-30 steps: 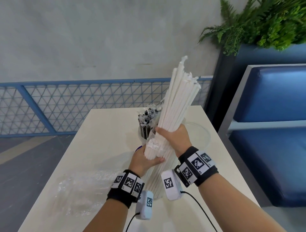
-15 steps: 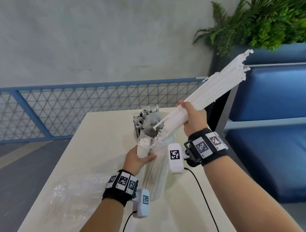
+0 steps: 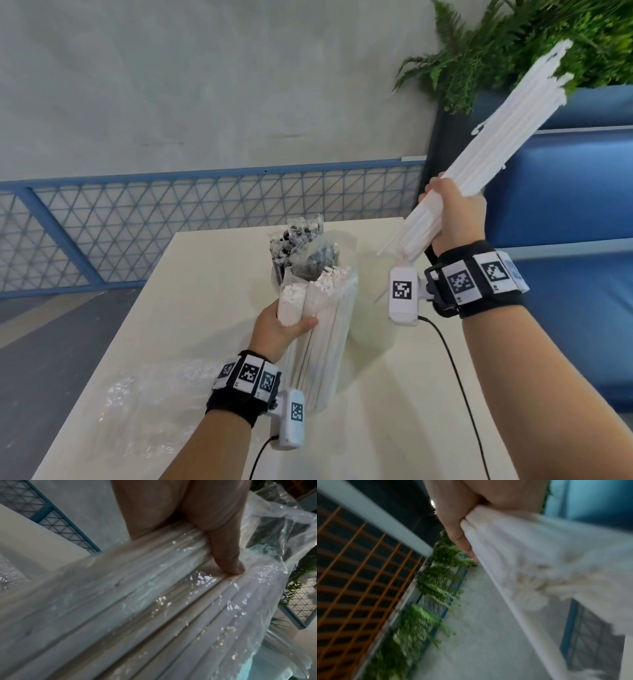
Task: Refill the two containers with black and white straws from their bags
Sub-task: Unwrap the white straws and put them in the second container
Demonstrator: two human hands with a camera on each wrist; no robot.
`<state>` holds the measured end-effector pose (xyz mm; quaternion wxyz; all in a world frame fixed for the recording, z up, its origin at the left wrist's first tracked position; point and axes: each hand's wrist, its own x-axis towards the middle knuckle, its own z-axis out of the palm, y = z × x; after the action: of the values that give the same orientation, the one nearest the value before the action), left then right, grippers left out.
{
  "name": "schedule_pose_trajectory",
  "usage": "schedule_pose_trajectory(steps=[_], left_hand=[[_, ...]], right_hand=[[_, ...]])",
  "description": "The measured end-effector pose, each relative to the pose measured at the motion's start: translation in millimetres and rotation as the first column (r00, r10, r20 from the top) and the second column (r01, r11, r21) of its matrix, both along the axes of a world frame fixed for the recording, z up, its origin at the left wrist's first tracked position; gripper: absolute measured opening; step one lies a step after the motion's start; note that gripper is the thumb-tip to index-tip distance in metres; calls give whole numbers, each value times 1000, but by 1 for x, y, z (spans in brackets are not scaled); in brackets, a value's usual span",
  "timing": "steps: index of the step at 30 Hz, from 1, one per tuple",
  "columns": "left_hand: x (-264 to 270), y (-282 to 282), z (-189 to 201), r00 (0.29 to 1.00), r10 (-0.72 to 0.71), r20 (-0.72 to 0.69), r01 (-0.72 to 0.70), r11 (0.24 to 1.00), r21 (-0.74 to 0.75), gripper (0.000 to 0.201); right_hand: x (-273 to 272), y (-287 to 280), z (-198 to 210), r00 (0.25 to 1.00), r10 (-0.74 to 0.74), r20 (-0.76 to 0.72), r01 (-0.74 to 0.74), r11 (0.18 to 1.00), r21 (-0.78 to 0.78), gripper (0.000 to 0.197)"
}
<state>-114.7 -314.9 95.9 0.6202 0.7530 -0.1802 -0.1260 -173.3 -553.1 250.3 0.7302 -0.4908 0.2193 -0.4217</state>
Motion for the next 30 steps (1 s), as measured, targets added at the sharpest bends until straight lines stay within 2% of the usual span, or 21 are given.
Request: schedule_pose_trajectory(steps=[3, 5, 9, 12, 15, 18, 20, 22, 23, 25, 27, 28, 30], left_hand=[[0, -2, 0, 1000, -4, 3, 4, 1000, -5, 27], [0, -3, -1, 1000, -2, 5, 2, 1000, -3, 27], [2, -2, -4, 1000, 16, -4, -16, 1000, 3, 30], [4, -2, -7, 1000, 12, -15, -12, 1000, -17, 31], [5, -2, -10, 1000, 20, -2, -20, 1000, -8, 32], [5, -1, -9, 1000, 20, 3, -20, 1000, -5, 35], [4, 0, -9, 1000, 13, 6, -13, 1000, -8, 35], [2, 0, -6, 1000, 7, 5, -7, 1000, -26, 33], [1, 1, -5, 1000, 2, -1, -2, 999, -43, 33], [0, 2, -3, 1000, -7, -11, 6, 997, -82, 35], [-1, 3, -4, 999, 3, -38, -8, 991, -132, 39], [-1, 4, -6, 999, 10, -53, -18, 988, -154, 43], [-2, 7, -8, 996, 15, -86, -30, 983, -181, 50]], right_hand=[[9, -1, -13, 987, -90, -133, 68, 985, -162, 40], [15, 5, -31, 976, -109, -191, 64, 972, -228, 50], [20, 20, -67, 950, -61, -307, -37, 952, -304, 39], [21, 25, -88, 928, -55, -369, -72, 944, -322, 41], [20, 26, -100, 942, -17, -334, -89, 950, -300, 34], [18, 28, -100, 957, -41, -287, -86, 907, -413, 35], [13, 34, -92, 959, -131, -252, -28, 838, -545, 38], [5, 46, -82, 968, -202, -146, 38, 699, -714, 33], [1, 54, -77, 976, -190, -102, 40, 625, -779, 28], [-8, 69, -72, 978, -181, -106, -5, 483, -876, 21], [-11, 77, -76, 946, -245, -212, -103, 394, -913, 30], [-13, 80, -78, 914, -277, -296, -177, 383, -907, 35], [-15, 83, -81, 838, -241, -490, -362, 428, -828, 38]])
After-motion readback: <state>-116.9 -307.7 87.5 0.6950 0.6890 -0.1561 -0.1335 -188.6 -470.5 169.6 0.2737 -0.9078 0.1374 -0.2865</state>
